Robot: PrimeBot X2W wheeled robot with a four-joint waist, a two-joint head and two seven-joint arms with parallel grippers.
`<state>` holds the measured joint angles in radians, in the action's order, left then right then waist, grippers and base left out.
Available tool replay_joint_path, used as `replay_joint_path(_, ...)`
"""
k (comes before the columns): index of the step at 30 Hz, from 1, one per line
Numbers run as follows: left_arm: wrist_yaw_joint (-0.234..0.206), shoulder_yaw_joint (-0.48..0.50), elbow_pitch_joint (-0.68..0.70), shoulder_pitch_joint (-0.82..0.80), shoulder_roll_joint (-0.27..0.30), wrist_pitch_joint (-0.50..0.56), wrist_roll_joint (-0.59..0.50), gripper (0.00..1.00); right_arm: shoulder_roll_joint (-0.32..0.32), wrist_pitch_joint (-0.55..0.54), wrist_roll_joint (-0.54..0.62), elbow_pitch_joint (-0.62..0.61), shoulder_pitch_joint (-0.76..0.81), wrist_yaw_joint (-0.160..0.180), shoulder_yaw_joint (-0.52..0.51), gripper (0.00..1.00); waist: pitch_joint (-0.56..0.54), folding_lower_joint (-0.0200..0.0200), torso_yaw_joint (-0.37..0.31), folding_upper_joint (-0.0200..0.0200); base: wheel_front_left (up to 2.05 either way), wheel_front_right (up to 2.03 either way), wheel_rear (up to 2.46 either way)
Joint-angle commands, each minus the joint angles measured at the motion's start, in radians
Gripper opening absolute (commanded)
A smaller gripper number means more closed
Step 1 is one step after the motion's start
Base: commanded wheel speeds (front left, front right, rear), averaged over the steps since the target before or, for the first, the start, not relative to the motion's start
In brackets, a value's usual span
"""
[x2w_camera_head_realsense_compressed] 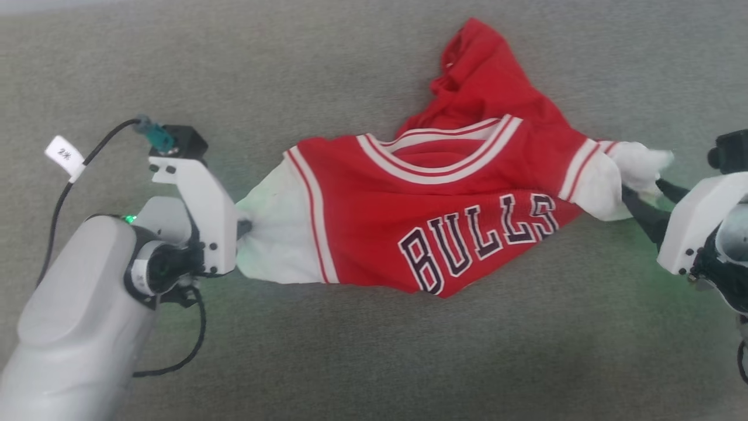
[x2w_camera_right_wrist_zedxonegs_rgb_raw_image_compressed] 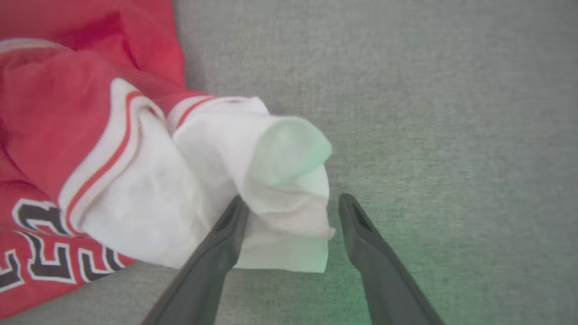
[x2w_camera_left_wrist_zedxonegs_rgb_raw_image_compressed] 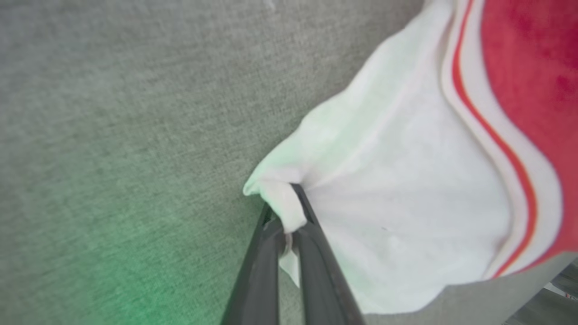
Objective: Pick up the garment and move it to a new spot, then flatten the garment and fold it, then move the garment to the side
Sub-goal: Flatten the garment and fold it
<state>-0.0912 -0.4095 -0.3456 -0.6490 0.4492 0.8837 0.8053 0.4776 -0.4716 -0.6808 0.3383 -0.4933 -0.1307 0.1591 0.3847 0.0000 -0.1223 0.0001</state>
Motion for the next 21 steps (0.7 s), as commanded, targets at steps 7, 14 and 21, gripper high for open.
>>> replay_joint_path(7, 0.020, -0.030, -0.079, 0.002, -0.036, -0.053, -0.023, 0.00, 0.038, -0.063, -0.063, 0.092, -0.061, 0.000, 0.072, 0.00, 0.007, 0.0000, 0.054, -0.0001, 0.00, 0.00, 0.00)
replay_joint_path(14, 0.037, -0.021, -0.058, -0.040, -0.023, -0.083, -0.032, 0.00, 0.084, -0.134, -0.122, 0.040, -0.081, 0.000, 0.070, 0.00, -0.046, 0.0000, 0.076, -0.0001, 0.00, 0.00, 0.00)
replay_joint_path(21, 0.046, -0.016, -0.004, -0.064, 0.002, -0.063, -0.025, 0.00, 0.100, -0.203, -0.131, -0.101, -0.100, 0.000, 0.043, 0.00, -0.150, 0.0000, 0.089, -0.0001, 0.00, 0.00, 0.00)
